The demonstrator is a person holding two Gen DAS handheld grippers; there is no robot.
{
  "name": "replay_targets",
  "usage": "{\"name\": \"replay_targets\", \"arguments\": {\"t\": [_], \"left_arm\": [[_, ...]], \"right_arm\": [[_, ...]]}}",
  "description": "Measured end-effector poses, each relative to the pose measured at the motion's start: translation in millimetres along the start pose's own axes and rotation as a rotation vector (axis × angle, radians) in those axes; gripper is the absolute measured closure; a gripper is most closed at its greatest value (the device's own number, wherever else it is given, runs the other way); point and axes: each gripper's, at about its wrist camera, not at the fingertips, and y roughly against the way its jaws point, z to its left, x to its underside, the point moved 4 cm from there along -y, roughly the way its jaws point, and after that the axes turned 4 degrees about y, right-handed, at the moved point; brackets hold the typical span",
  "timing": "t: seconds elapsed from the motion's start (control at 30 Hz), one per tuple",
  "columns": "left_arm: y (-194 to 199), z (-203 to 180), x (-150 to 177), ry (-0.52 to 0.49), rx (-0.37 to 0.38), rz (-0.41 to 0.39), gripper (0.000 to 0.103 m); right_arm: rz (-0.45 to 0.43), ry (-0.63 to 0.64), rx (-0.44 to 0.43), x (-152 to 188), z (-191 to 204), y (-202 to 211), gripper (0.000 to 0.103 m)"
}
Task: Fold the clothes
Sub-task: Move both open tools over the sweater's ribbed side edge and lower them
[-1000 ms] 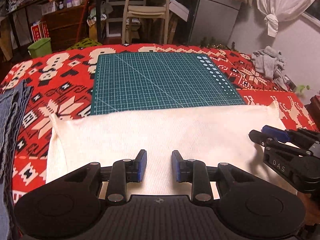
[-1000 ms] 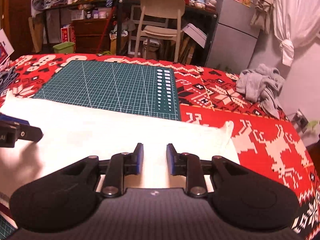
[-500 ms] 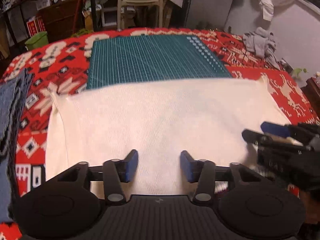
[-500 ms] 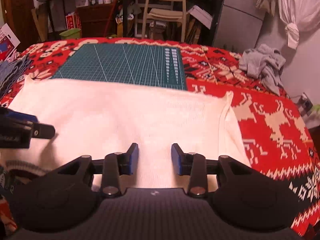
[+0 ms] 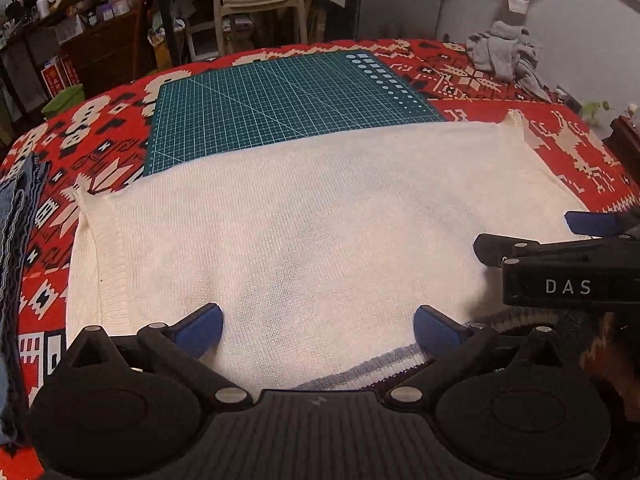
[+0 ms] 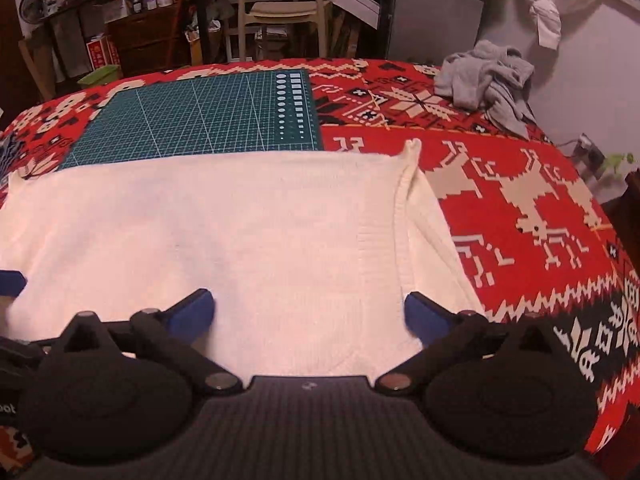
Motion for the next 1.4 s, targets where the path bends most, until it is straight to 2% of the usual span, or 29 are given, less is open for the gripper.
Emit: {"name": "replay_targets", "arguments": {"t": [0.17, 0.33, 0.47, 0.87, 1.17, 1.4], "left_arm": [[0, -4, 3, -0.033, -0.013, -0.056, 0.0], [-2, -4, -1, -0.03, -0.015, -0.02, 0.0], [-2, -7, 0, -0.05, -0.026, -0.034, 0.0], [1, -5, 7, -0.049, -0.002, -0.11, 0.0], [0, -6, 7, -0.045, -0.012, -0.112, 0.0], [1, -8, 7, -0.037, -0.021, -0.125, 0.0]], "right_arm": [[0.004, -0.027, 0.0, 0, -1, -3, 0.001], [-0.003, -0.043, 0.02, -1, 0, -3, 0.001], [0.016, -0.052, 0.006, -3, -2, -5, 0.001], [-0.082, -0.036, 0.009, 7, -1, -1, 0.001], [-0.136, -0.032, 0.017, 12, 0, -1, 0.001], [-0.138, -0.048, 0.026, 13, 0, -1, 0.001]]}}
